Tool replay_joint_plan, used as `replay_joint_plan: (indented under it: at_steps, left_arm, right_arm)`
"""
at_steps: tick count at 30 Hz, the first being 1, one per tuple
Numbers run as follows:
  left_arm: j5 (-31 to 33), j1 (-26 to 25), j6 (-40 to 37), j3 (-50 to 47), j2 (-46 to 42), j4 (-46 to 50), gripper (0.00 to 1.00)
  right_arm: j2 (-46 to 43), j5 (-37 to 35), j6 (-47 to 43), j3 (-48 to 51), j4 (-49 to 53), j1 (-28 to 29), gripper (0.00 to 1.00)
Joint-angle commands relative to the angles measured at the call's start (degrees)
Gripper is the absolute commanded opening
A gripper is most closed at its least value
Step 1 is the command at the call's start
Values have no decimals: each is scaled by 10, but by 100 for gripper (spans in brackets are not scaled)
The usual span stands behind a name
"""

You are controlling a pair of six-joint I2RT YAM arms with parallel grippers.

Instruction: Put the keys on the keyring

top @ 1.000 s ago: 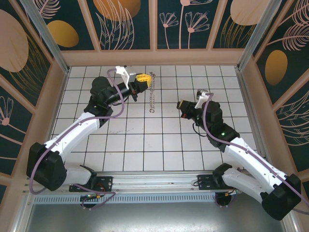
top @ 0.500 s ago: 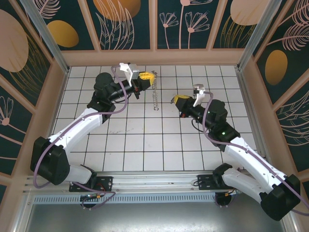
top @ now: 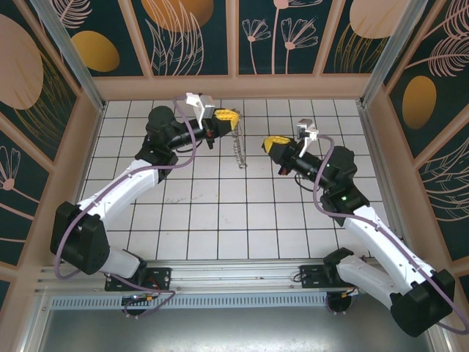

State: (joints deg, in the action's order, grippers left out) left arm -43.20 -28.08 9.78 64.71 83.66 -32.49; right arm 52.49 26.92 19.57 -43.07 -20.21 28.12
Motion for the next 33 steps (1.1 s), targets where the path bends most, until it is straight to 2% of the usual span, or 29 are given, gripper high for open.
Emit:
replay_joint_plan:
  at_steps: [1, 7, 14, 33]
  left_arm:
    - [-22, -4, 9, 26, 4, -12, 0]
    - [-29, -20, -17, 43, 15, 16, 0]
    - [-36, -33, -82, 82, 25, 98, 0]
    - [-51, -40, -105, 99, 38, 130, 0]
  right_arm:
    - [11, 30, -11, -37, -37, -4, 0]
    - [29, 37, -31, -61, -28, -4, 0]
    - [48, 34, -69, -80, -1, -5, 0]
    - [79, 42, -84, -101, 8, -6, 0]
